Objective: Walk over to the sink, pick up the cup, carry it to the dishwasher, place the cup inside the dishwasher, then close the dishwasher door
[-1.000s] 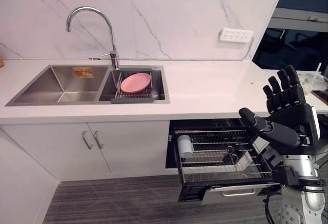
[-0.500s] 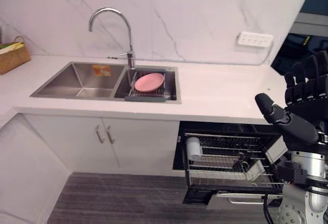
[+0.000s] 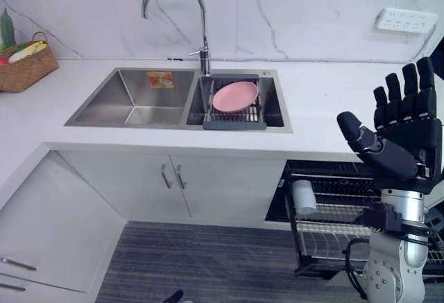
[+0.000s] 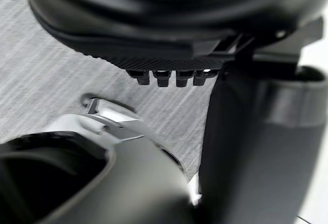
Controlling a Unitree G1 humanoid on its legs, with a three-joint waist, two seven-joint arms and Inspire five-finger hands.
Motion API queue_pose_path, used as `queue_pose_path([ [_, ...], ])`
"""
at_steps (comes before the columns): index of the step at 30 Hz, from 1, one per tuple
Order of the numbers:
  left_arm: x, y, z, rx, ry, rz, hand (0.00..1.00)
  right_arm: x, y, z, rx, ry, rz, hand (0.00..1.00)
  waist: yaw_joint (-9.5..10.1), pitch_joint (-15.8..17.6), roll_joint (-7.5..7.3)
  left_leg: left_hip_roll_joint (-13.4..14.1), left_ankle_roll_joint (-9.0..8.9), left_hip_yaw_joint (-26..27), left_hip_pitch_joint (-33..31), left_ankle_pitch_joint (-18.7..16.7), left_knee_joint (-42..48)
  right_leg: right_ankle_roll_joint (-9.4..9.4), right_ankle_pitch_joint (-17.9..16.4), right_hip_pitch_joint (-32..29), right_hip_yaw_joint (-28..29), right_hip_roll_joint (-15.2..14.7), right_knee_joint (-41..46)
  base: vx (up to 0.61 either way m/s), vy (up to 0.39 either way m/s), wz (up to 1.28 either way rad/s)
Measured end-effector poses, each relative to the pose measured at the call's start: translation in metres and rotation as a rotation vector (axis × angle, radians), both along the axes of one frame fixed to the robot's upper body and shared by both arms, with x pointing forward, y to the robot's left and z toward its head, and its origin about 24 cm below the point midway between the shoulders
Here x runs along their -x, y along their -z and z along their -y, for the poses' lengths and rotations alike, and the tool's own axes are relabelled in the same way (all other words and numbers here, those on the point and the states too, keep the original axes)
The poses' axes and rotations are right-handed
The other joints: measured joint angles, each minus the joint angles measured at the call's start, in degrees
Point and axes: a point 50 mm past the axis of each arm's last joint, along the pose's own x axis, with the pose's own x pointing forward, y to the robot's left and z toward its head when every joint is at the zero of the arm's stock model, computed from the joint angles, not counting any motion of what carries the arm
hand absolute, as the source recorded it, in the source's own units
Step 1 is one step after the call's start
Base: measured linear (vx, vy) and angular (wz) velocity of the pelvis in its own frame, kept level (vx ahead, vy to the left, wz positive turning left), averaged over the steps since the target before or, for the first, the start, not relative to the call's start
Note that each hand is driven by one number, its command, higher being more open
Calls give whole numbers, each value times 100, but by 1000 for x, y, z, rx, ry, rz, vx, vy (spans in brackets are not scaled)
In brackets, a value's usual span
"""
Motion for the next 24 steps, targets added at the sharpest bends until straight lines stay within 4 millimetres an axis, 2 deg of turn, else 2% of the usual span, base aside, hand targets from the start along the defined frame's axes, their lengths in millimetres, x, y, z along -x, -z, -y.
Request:
queue_pose_path([
  [1, 0, 0, 0, 1, 11, -5, 100, 0, 0, 0, 0, 1, -1, 100, 5, 5, -4, -32, 63, 94, 148, 35, -178, -184, 116, -178, -29, -44, 339, 291, 185, -46],
  [2, 1, 0, 1, 1, 33, -17, 100, 0, 0, -1, 0, 1, -3, 100, 7, 10, 7, -125, 152, 222, 459, 77, -532, -582, 372, -470, -186, -136, 918, 281, 182, -42],
  [3, 2, 0, 0, -5, 63, -25, 100, 1, 1, -1, 0, 0, -8, 100, -24, 21, 25, -182, 228, 288, 768, 92, -839, -663, 384, -689, -245, -117, 1500, 340, 202, -32],
  [4, 2, 0, 0, -8, 85, -29, 100, 1, 2, -1, 2, 2, -11, 100, -45, 21, 29, -194, 242, 294, 888, 90, -954, -609, 265, -777, -267, -15, 1766, 283, 159, -9],
  [5, 0, 0, 0, -9, 122, -35, 100, 3, 3, 0, 13, 16, -16, 100, -62, 22, 64, -188, 254, 290, 1091, 92, -1175, -510, -84, -932, -355, 283, 2074, 370, 120, 5],
  [6, -3, -1, -1, -10, 143, -35, 100, 6, 5, 1, 20, 28, -22, 100, -74, 9, 58, -183, 258, 267, 1264, 98, -1356, -507, -369, -1042, -598, 577, 2098, 320, 71, 10],
  [8, -6, -2, 0, -6, 154, -37, 100, 8, 6, 2, 23, 40, -31, 100, -83, 9, 67, -175, 258, 211, 1471, 98, -1560, -580, -665, -1193, -1003, 851, 2014, 331, 13, 12],
  [9, -8, -1, 2, 6, 157, -42, 100, 10, 7, 3, 29, 43, -37, 100, -101, 22, 123, -121, 257, 166, 1626, 98, -1674, -704, -805, -1365, -1224, 1102, 1840, 334, -48, 11],
  [10, -9, -1, 5, 14, 163, -44, 100, 10, 9, 4, 34, 42, -43, 100, -124, 43, 208, 8, 237, 156, 1725, 92, -1702, -719, -796, -1573, -1259, 1436, 1376, 406, -94, 9],
  [11, -9, 0, 7, 18, 167, -46, 100, 10, 9, 4, 37, 39, -43, 100, -147, 51, 252, 71, 188, 162, 1769, 73, -1688, -721, -729, -1658, -1243, 1606, 1029, 361, -113, 6],
  [12, -6, 0, 8, 21, 177, -57, 100, 11, 8, 4, 41, 37, -39, 100, -181, 35, 277, 148, 49, 176, 1875, 1, -1630, -745, -200, -1757, -1188, 1855, 148, 383, -124, 17],
  [13, -4, 1, 9, 24, 177, -72, 100, 15, 9, 6, 50, 56, -43, 100, -253, 11, 345, 258, -196, 155, 2013, -176, -1503, -844, 722, -1640, -1144, 2054, -217, 429, -109, 10],
  [14, -3, 2, 14, 34, 177, -74, 100, 16, 10, 7, 47, 61, -52, 100, -232, -53, 481, 387, -214, 181, 2010, -216, -1422, -899, 770, -1563, -1188, 2182, -317, 429, -92, -9],
  [15, -8, 1, 19, 48, 161, -49, 100, 17, 11, 5, 26, 67, -57, 100, -155, -61, 484, 440, -221, 198, 1892, -188, -1105, -965, 750, -1503, -1066, 2205, -342, 434, -124, -39],
  [16, -14, -1, 20, 45, 147, -18, 100, 18, 14, 5, 9, 74, -69, 100, -63, -40, 458, 459, -210, 237, 1936, -244, -1191, -1006, 723, -1423, -935, 2197, -357, 286, -122, -31],
  [18, -22, -3, 26, 46, 143, 18, 100, 20, 18, 4, -7, 80, -82, 100, -54, -31, 444, 535, -256, 254, 2013, -236, -1471, -1007, 721, -1230, -923, 2160, -413, 135, -92, -4],
  [19, -24, -3, 27, 33, 156, 23, 100, 20, 18, 4, -12, 80, -80, 100, -26, -32, 456, 590, -271, 293, 2094, -117, -1759, -997, 706, -1099, -963, 2163, -447, 120, -67, 0],
  [20, -25, -3, 31, 30, 162, 26, 100, 21, 13, 2, -7, 77, -55, 100, -11, -55, 486, 663, -303, 329, 2092, 294, -1874, -904, 564, -989, -1027, 2168, -442, 97, -55, -10],
  [21, -25, -4, 33, 24, 162, 23, 100, 22, 6, -2, 9, 68, -24, 100, -12, -89, 505, 653, -382, 329, 2159, 242, -1894, -830, 427, -929, -1055, 2147, -500, 55, -31, 2],
  [24, -25, -4, 30, 4, 176, 11, 100, 28, -6, -3, 19, 82, 45, 100, -39, -170, 446, 636, -380, 322, 1945, 244, -1615, -743, 307, -804, -1255, 2071, -899, -26, 43, 20],
])
